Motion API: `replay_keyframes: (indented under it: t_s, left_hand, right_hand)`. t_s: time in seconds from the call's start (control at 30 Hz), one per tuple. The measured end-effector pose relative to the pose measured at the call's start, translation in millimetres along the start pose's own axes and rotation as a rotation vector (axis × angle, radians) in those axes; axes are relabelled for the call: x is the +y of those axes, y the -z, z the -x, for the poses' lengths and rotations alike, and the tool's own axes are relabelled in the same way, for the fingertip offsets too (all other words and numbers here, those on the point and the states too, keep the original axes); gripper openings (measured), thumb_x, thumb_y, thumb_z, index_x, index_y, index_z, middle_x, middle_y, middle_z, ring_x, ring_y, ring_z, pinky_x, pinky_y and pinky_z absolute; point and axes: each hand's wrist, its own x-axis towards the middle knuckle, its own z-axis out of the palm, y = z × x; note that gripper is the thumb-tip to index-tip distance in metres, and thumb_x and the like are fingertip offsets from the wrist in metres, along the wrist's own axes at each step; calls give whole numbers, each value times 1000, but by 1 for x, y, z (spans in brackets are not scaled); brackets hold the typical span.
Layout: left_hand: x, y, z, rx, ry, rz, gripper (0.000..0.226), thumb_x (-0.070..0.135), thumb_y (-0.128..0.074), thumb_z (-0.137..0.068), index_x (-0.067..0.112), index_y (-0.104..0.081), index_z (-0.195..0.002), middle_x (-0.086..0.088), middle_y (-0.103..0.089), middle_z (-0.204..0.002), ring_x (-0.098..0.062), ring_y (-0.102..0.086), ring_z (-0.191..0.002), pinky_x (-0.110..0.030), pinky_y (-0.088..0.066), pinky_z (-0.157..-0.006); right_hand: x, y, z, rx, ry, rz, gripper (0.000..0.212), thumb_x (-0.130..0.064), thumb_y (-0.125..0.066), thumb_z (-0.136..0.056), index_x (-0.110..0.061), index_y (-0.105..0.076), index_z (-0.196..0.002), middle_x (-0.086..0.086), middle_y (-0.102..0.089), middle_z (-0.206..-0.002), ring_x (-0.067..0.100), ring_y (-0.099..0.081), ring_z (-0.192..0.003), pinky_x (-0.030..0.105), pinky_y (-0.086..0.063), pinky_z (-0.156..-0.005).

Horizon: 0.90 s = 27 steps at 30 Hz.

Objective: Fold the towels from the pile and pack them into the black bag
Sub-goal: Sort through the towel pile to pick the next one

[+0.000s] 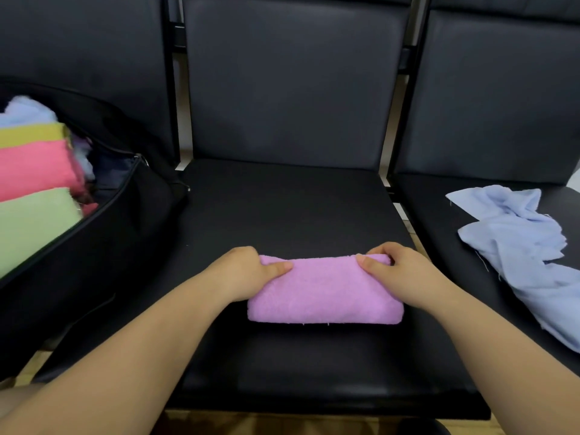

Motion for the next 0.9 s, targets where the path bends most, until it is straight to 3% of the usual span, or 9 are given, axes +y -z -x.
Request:
replay_keyframes:
  t_s: [0.13, 0.23, 0.33, 0.37, 0.43, 0.5, 0.57, 0.7, 0.9]
  left_hand:
    - [0, 8, 3, -24, -56, 219, 50, 59, -55, -86, 14, -51, -107, 1, -58, -98, -10, -54, -79, -22, -40, -60]
    - [-2, 11, 9, -31, -183, 393, 42, 52, -62, -84, 23, -46, -109, 5, -57, -99, -8, -55, -85, -23, -44, -66]
    - [0, 16, 17, -6, -462, 516, 36, 42, -66, -85, 34, -42, -111, 8, -57, -92, -7, -57, -83, -22, -44, -70]
    - [3, 19, 21, -4, -546, 521, 35, 40, -65, -86, 38, -42, -113, 10, -58, -93, -6, -58, -86, -22, -47, -74]
    - [9, 26, 30, 17, -659, 495, 27, 39, -61, -89, 42, -46, -111, 14, -60, -98, -4, -59, -93, -28, -51, -82]
    - [12, 35, 38, 82, -712, 465, 15, 41, -58, -90, 39, -50, -101, 13, -62, -98, -6, -60, -93, -35, -53, -84]
    - [9, 47, 43, 167, -716, 440, 12, 43, -56, -90, 36, -50, -97, 11, -62, -95, -8, -60, -90, -37, -53, -81]
    - [-11, 80, 49, 318, -661, 424, 19, 48, -56, -88, 32, -48, -94, 8, -62, -90, -9, -59, -85, -31, -52, -76]
    - [-61, 122, 54, 512, -554, 624, 31, 53, -66, -77, 27, -53, -86, 5, -62, -82, -10, -57, -77, -28, -47, -70]
  right_hand:
    - [-12, -3, 4, 29, 44, 103, 61, -66, -52, -82, -28, -50, -129, -1, -50, -133, 15, -49, -120, 33, -42, -97]
    - [-26, -11, 13, -9, 236, 173, 102, -91, -40, -59, -35, -30, -144, -7, -39, -147, 11, -32, -139, 42, -13, -119]
    - [-38, -11, 21, -71, 376, 148, 123, -102, -32, -38, -42, -21, -145, -18, -37, -146, 2, -24, -141, 39, 2, -120]
    - [-43, -10, 23, -101, 399, 110, 120, -100, -41, -38, -45, -22, -143, -25, -41, -140, -2, -30, -137, 37, -3, -121]
    - [-54, -10, 27, -150, 431, 35, 99, -87, -61, -44, -49, -34, -131, -34, -54, -117, -9, -49, -116, 36, -28, -115]
    - [-66, -9, 29, -162, 438, -35, 73, -72, -73, -53, -45, -49, -116, -26, -63, -103, -5, -60, -98, 30, -52, -92]
    - [-77, -7, 29, -154, 448, -48, 56, -62, -76, -58, -41, -55, -105, -19, -66, -97, -4, -62, -90, 22, -53, -75]
    - [-99, -5, 22, -217, 396, 36, 36, -52, -74, -66, -32, -62, -94, -13, -69, -85, 0, -64, -80, 17, -51, -66]
    - [-155, 10, 9, -278, 385, 98, 54, -61, -72, -58, -21, -70, -95, -5, -74, -89, 12, -70, -84, 33, -57, -78]
